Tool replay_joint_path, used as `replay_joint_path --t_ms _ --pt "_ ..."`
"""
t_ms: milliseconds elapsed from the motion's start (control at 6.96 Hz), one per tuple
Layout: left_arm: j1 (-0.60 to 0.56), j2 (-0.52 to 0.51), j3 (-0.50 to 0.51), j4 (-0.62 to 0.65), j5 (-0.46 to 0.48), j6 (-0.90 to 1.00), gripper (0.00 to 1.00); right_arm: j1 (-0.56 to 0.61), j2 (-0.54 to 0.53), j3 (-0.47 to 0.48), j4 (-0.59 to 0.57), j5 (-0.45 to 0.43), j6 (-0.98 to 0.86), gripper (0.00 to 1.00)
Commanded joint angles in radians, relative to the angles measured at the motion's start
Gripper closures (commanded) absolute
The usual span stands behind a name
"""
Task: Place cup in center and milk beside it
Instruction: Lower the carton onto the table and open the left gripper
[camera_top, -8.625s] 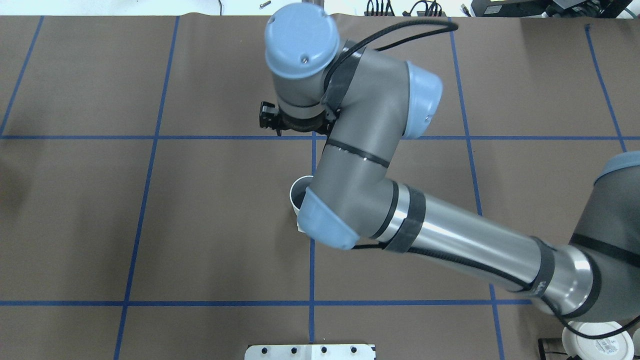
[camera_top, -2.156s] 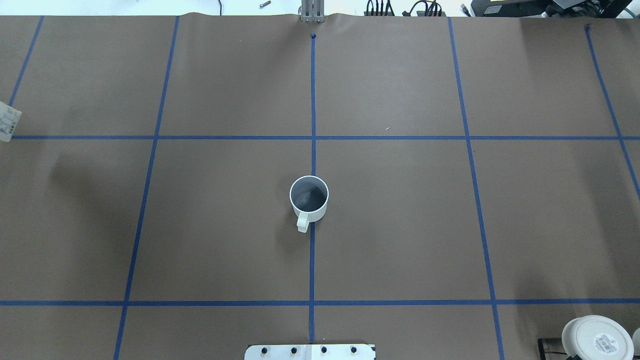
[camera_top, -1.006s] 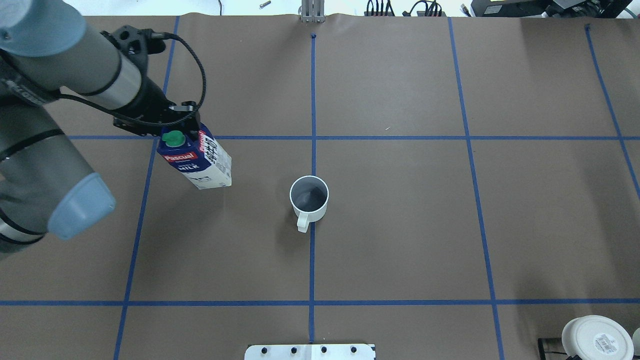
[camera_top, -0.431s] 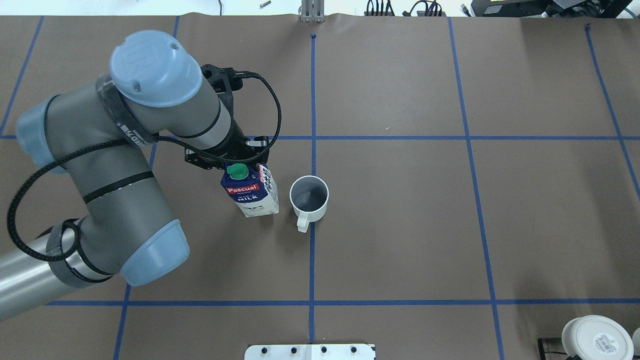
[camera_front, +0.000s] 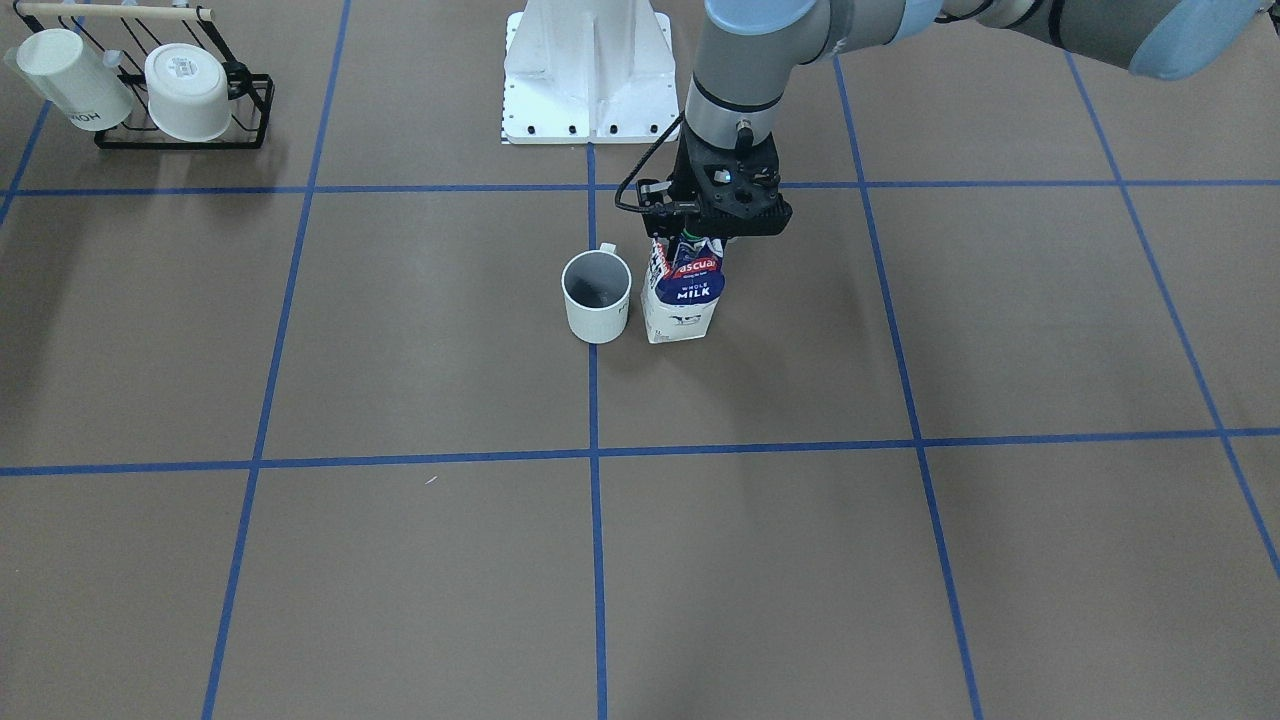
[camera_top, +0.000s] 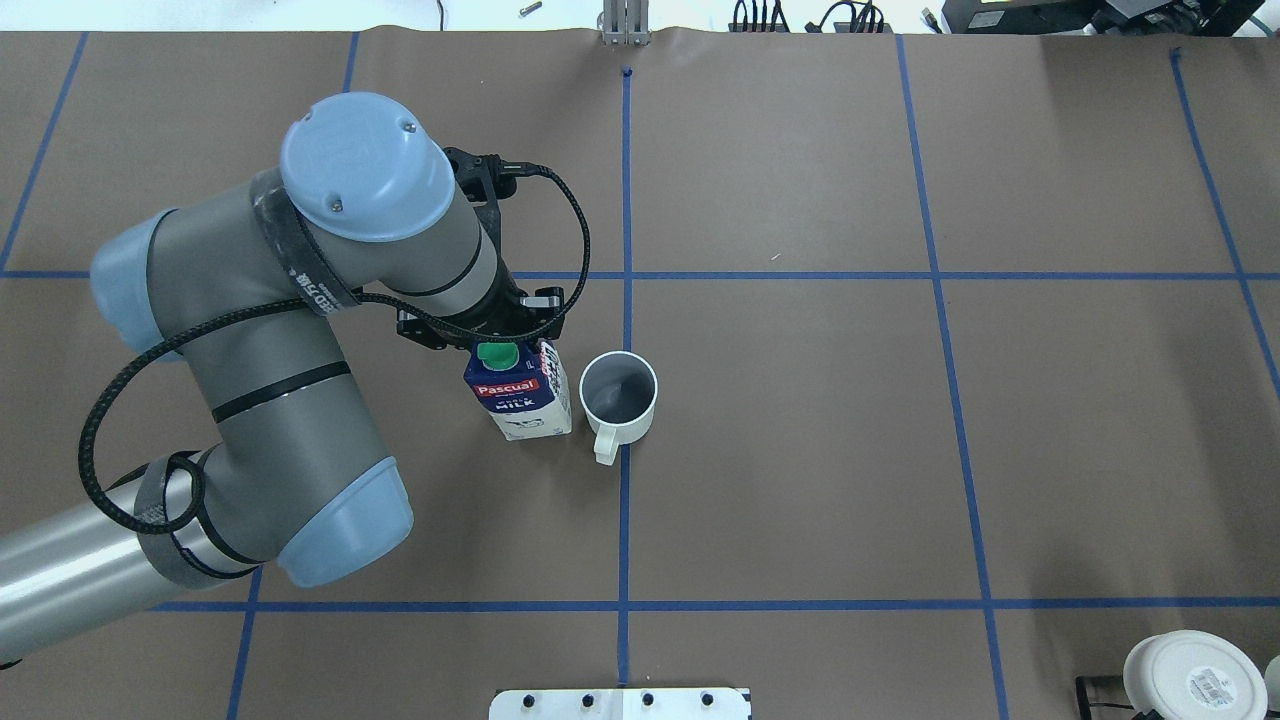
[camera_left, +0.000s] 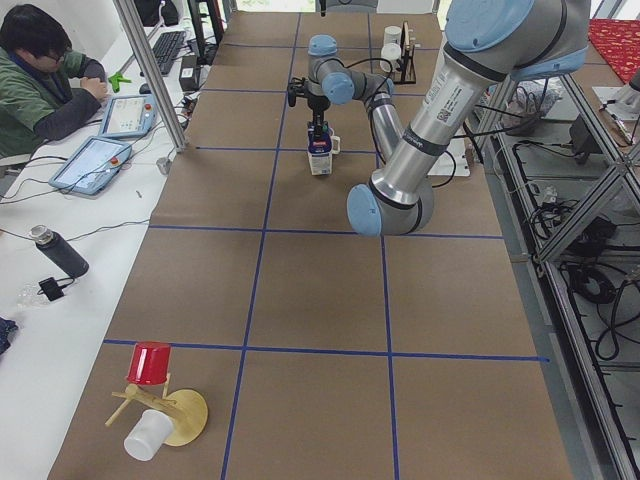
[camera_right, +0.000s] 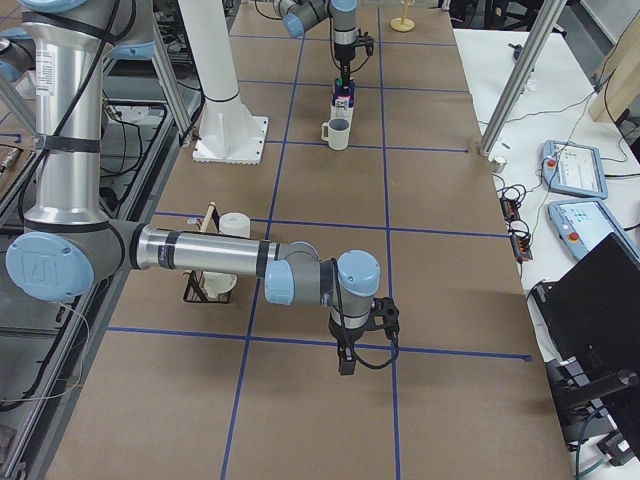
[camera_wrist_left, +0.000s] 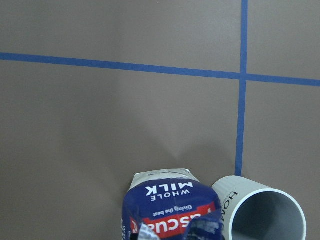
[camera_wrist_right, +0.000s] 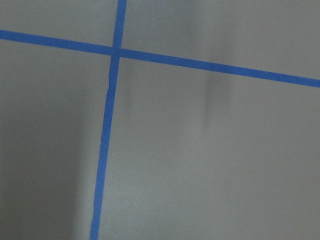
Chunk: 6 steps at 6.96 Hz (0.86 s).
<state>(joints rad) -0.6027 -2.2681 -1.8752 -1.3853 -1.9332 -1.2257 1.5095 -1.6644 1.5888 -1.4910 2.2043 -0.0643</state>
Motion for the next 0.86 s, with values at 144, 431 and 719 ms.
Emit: replay_joint_path --t_ms 144,431,719 --pt "-0.006 0.004 -0.01 0.002 0.002 0.005 0.02 0.001 0.003 -0.003 0.0 0.002 0.001 0.0" --pt "-0.031 0.004 -0.048 0.003 -0.003 0.008 0.02 0.0 0.005 -0.003 0.0 0.002 0.001 0.0" --pt "-0.081 0.013 -0.099 0.003 -0.007 0.014 0.02 0.0 0.006 -0.003 0.0 0.002 0.0 0.0"
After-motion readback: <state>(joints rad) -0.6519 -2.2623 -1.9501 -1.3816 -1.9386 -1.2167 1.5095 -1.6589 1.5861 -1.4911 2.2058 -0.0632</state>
